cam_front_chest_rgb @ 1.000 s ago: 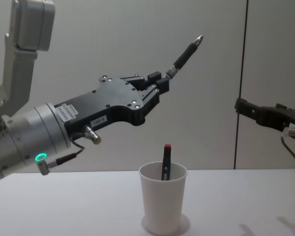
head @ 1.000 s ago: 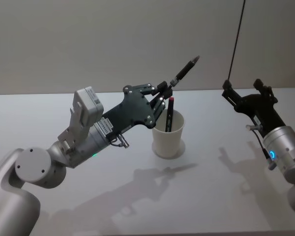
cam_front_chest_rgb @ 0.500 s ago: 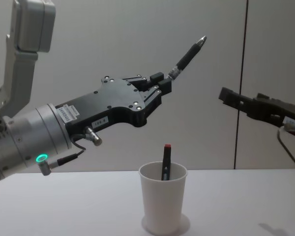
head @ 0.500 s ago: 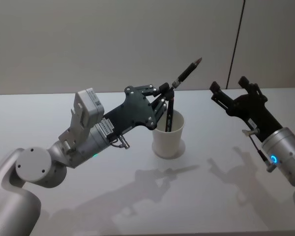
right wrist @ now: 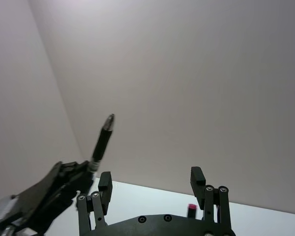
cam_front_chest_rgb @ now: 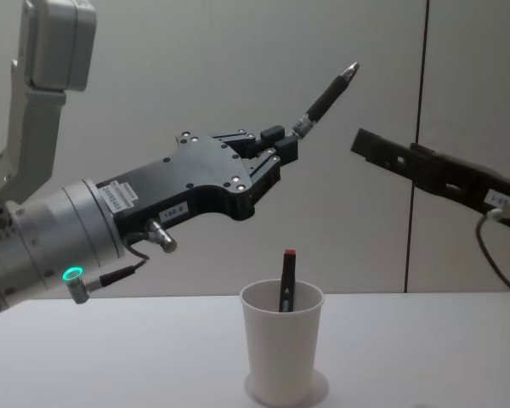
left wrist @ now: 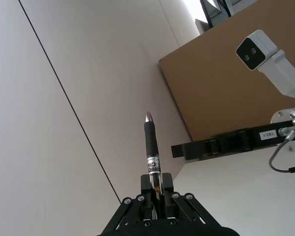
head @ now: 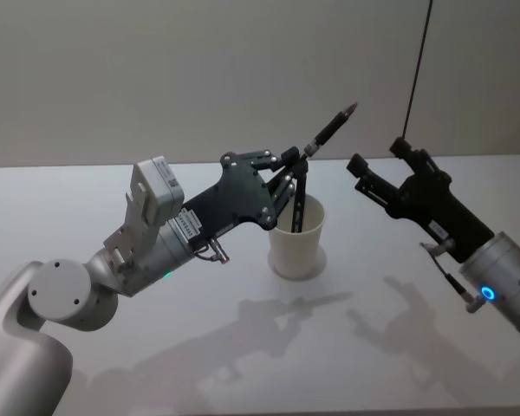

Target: Place the pen into the pen holder.

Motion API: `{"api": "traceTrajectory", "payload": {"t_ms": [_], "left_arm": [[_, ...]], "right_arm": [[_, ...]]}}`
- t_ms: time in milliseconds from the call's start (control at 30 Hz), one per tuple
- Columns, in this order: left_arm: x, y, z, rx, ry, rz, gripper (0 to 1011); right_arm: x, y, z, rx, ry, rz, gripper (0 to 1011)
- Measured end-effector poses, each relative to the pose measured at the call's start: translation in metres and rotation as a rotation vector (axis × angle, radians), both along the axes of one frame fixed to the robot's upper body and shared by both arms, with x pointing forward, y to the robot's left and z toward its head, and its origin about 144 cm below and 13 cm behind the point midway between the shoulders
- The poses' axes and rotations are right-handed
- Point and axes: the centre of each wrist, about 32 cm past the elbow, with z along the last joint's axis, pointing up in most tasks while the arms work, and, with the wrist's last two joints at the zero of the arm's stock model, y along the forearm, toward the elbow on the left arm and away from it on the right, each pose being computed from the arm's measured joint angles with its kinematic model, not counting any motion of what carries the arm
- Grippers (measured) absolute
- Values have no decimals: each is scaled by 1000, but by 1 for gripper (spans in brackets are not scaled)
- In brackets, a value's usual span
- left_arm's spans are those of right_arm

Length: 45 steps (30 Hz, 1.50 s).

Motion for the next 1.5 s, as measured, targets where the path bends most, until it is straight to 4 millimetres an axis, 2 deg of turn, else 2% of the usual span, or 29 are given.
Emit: {"api": "traceTrajectory", "payload": {"t_ms": [533, 1467, 1500], "left_arm": [[0, 0, 0, 1, -1, -1, 144], [0, 0, 0, 1, -1, -1, 144], [0, 0, 0, 1, 0, -1, 144]], "right_arm": [[0, 7, 2, 114, 41, 181, 1001], [19, 37, 13, 238, 91, 248, 1001], [19, 37, 13, 240, 91, 248, 972]]}}
